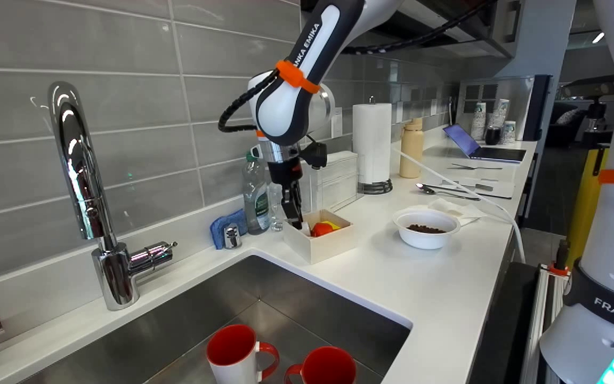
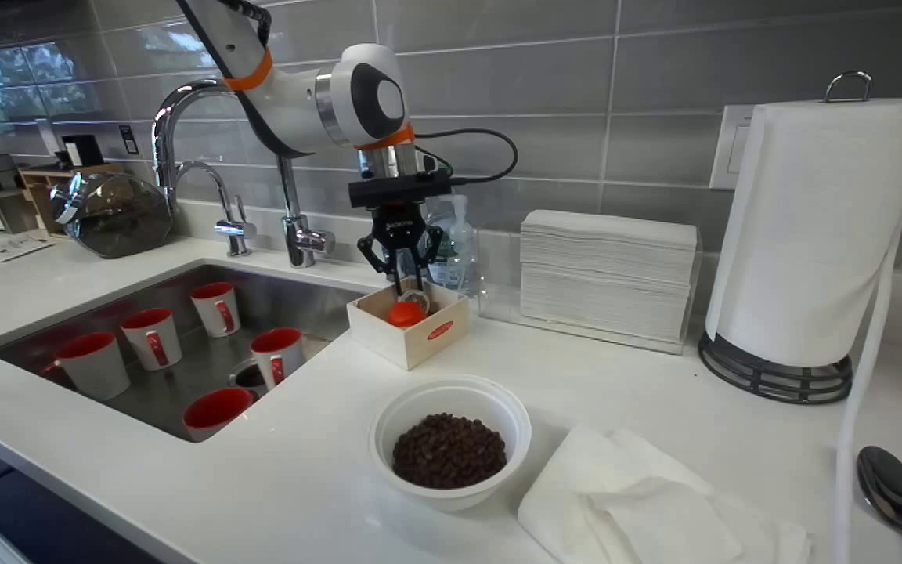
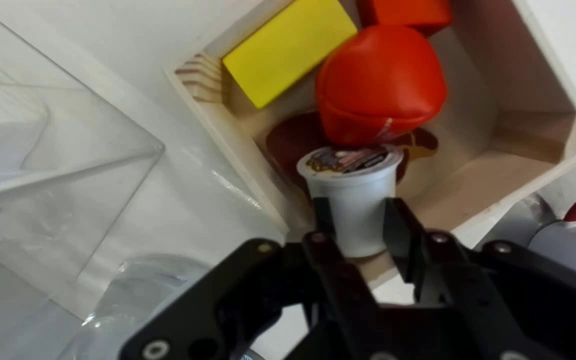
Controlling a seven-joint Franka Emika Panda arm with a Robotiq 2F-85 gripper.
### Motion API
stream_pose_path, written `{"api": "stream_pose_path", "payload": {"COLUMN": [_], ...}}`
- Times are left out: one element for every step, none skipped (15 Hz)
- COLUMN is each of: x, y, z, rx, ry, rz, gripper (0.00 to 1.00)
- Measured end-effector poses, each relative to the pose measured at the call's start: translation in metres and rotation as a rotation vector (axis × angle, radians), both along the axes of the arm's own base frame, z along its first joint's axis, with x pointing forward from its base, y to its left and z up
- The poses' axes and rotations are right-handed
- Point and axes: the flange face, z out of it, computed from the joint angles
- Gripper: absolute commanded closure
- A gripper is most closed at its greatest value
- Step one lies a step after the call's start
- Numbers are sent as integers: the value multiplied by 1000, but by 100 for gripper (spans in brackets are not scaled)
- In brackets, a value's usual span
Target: Take the small white container out of the wooden box and place it on the counter top
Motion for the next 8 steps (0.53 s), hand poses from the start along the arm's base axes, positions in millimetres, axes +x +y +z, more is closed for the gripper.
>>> {"api": "stream_pose_path", "payload": {"x": [0, 0, 0, -1, -1, -2, -2, -2], "y": [0, 0, 0, 0, 0, 0, 0, 0], "z": [0, -1, -3, -5, -7, -10, -12, -14], "rx": [0, 0, 0, 0, 0, 0, 0, 0], "ry": [1, 2, 5, 9, 13, 17, 20, 21], "rz": [0, 0, 1, 1, 1, 1, 1, 2], "gripper": [48, 40, 39, 36, 39, 62, 63, 71]}}
